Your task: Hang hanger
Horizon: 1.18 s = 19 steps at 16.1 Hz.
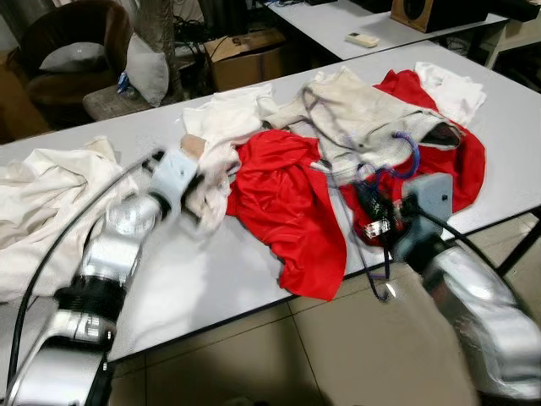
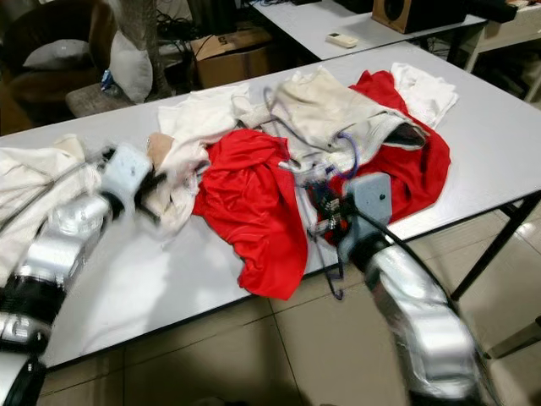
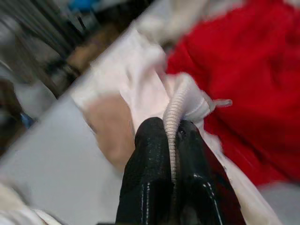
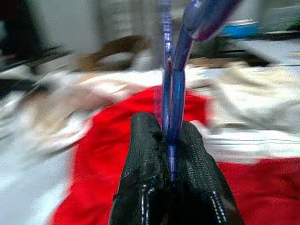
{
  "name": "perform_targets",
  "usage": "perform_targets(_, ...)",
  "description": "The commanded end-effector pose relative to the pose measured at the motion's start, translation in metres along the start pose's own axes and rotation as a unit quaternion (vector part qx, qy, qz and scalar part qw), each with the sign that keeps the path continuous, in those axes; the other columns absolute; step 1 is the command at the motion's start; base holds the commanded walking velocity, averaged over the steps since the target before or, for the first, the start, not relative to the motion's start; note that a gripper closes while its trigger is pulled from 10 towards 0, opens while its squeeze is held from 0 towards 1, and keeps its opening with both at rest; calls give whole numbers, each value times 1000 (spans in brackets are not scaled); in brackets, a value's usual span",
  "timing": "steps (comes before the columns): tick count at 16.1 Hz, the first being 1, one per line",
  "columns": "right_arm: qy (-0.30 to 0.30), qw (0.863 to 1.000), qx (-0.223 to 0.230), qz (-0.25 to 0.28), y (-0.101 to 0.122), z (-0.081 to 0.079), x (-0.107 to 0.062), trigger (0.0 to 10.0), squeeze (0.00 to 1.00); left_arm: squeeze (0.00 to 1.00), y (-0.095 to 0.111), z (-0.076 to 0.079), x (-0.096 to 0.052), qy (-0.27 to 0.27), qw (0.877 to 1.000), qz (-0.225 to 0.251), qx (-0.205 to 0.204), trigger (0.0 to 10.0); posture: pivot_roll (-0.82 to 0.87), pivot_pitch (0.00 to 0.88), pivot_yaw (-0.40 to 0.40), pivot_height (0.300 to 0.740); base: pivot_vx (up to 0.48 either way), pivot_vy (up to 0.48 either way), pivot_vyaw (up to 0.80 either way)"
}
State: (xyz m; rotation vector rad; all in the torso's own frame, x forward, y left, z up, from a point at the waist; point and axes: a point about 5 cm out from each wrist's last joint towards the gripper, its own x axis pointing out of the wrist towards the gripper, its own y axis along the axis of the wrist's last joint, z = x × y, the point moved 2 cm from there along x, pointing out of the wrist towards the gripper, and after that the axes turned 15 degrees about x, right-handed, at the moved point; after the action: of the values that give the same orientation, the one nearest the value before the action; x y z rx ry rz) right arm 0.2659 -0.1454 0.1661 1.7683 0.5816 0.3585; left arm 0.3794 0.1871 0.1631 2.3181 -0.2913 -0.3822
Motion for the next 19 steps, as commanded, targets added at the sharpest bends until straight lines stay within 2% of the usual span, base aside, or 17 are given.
perform_targets(1, 63, 997, 24, -25, -3, -16, -2, 10000, 0, 0, 28, -30, -1, 46, 997, 43, 36, 0, -102, 0, 153, 740, 0, 0, 0)
perform_targets(4, 122, 988, 61, -78, -11, -26, -13, 10000, 0, 0, 75, -49, -8, 78, 988, 115, 64, 0, -93, 0, 146, 740, 0, 0, 0)
perform_targets(6, 127, 986, 71, -84, -12, -28, -13, 10000, 0, 0, 86, -47, -10, 67, 986, 136, 71, 0, -91, 0, 145, 740, 0, 0, 0)
perform_targets(8, 121, 984, 100, -82, -11, -29, -1, 10000, 0, 0, 92, -30, -14, 11, 983, 150, 105, 0, -87, 0, 142, 740, 0, 0, 0)
perform_targets(11, 116, 981, 124, -94, -14, -28, 14, 10000, 0, 0, 95, -11, -19, -46, 977, 165, 128, 0, -77, 0, 126, 740, 0, 0, 0)
perform_targets(12, 98, 980, 138, -108, -17, -23, 22, 10000, 0, 0, 94, -3, -21, -70, 973, 165, 142, 0, -68, 0, 116, 740, 0, 0, 0)
perform_targets(13, 77, 977, 154, -124, -21, -17, 27, 10000, 0, 0, 94, -3, -23, -69, 973, 162, 149, 0, -68, 0, 116, 740, 0, 0, 0)
perform_targets(15, 36, 971, 187, -146, -29, -5, 37, 10000, 0, 0, 98, -11, -30, -56, 974, 168, 144, 0, -55, 0, 103, 740, 0, 0, 0)
perform_targets(17, 15, 969, 205, -139, -28, 3, 49, 10000, 0, 0, 97, -15, -36, -61, 973, 165, 148, 0, -46, 0, 97, 740, 0, 0, 0)
perform_targets(19, 10, 966, 218, -136, -23, 6, 60, 10000, 0, 0, 92, -36, -41, -9, 979, 143, 142, 0, -39, 0, 88, 740, 0, 0, 0)
